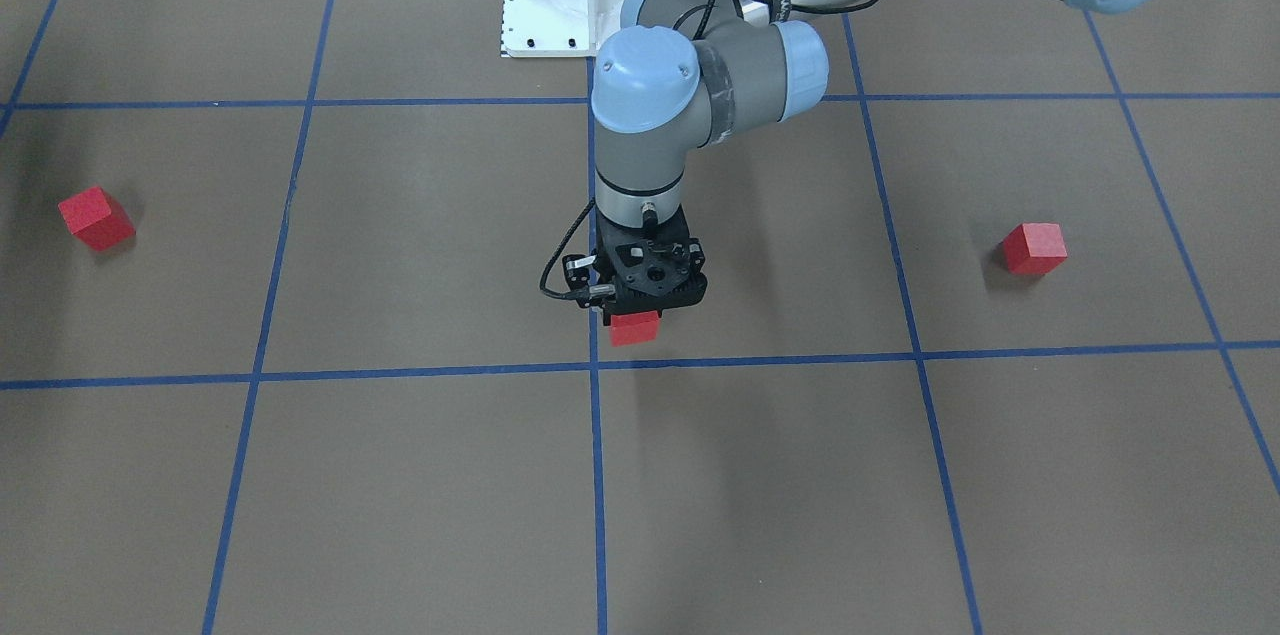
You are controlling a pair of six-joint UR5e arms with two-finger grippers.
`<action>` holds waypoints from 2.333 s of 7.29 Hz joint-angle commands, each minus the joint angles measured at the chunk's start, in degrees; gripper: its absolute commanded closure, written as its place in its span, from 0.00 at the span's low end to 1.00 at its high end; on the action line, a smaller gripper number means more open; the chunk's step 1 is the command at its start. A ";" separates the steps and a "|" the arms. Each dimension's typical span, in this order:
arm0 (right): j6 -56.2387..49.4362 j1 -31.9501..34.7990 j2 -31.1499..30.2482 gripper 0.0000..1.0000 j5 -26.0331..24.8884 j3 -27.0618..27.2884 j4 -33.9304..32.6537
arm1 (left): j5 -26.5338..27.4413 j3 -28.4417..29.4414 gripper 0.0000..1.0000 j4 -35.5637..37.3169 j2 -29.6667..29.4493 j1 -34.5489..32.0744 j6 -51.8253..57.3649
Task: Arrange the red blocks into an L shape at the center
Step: 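Carry the red cube farther from the robot and set it down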
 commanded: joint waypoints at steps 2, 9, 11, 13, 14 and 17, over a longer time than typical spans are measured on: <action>-0.06 -0.08 0.03 0.01 0.00 -0.19 0.00 | 0.08 5.98 1.00 -3.84 -2.04 0.89 1.64; 0.03 -0.08 0.20 0.01 0.00 -0.81 0.00 | 0.08 7.32 1.00 -4.75 -2.13 3.43 1.55; 0.03 -0.08 0.20 0.01 0.00 -0.89 0.00 | 0.08 7.41 0.73 -4.75 -2.05 3.61 1.64; 0.11 -0.08 0.38 0.01 0.00 -0.89 0.00 | 0.08 7.41 0.27 -4.75 -2.05 3.61 1.64; 0.03 0.00 0.38 0.01 0.00 -0.81 0.00 | 0.17 7.32 0.13 -4.75 -2.05 3.61 1.64; 0.20 -0.08 0.38 0.01 0.35 1.38 0.18 | -2.35 2.77 0.01 -3.00 -2.13 -1.10 1.73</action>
